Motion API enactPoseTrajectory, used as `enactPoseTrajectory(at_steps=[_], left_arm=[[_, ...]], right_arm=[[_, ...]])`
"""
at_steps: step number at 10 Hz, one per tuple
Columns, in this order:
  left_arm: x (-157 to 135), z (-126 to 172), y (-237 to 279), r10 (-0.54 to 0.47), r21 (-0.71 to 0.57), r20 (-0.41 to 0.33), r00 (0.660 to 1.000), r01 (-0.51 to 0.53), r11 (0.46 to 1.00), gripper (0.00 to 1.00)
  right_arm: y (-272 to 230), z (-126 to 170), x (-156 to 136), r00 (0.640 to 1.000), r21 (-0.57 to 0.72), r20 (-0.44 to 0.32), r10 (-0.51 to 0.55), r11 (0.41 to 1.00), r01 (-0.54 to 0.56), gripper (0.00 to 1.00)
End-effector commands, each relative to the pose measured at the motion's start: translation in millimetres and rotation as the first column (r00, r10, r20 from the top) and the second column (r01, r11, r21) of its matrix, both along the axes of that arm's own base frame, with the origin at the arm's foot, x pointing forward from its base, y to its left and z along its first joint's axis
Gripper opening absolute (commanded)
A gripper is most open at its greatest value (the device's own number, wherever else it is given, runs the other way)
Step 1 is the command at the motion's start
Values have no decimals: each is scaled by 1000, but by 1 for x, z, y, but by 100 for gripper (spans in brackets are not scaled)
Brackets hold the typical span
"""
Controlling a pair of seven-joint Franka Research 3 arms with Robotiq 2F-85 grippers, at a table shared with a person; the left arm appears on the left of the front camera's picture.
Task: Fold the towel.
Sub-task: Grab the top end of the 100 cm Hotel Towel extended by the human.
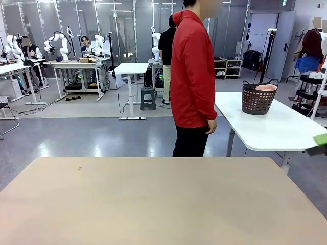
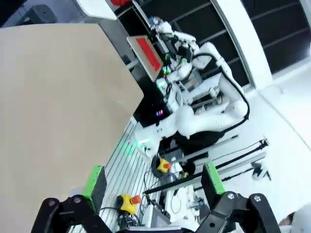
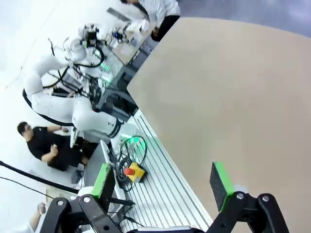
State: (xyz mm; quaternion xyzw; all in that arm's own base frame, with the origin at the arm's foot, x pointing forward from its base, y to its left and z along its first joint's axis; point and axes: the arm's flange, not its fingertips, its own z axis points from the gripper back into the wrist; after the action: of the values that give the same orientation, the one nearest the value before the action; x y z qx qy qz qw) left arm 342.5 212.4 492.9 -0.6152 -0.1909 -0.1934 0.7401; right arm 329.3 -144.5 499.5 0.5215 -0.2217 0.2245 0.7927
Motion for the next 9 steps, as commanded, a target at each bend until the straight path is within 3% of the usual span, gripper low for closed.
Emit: enactPoseTrajectory(at_steps=[1,9], left_arm=[[4,-1,27,64,-6,7,998,-64,998,100],[-9,-13,36,86,-13,-15,996,-86,996,100]], right_arm=[[-22,-1,0,998,65,20,-56,996,55,100],[-32,-7,-12,998,54,-5,-69,996,69,100]])
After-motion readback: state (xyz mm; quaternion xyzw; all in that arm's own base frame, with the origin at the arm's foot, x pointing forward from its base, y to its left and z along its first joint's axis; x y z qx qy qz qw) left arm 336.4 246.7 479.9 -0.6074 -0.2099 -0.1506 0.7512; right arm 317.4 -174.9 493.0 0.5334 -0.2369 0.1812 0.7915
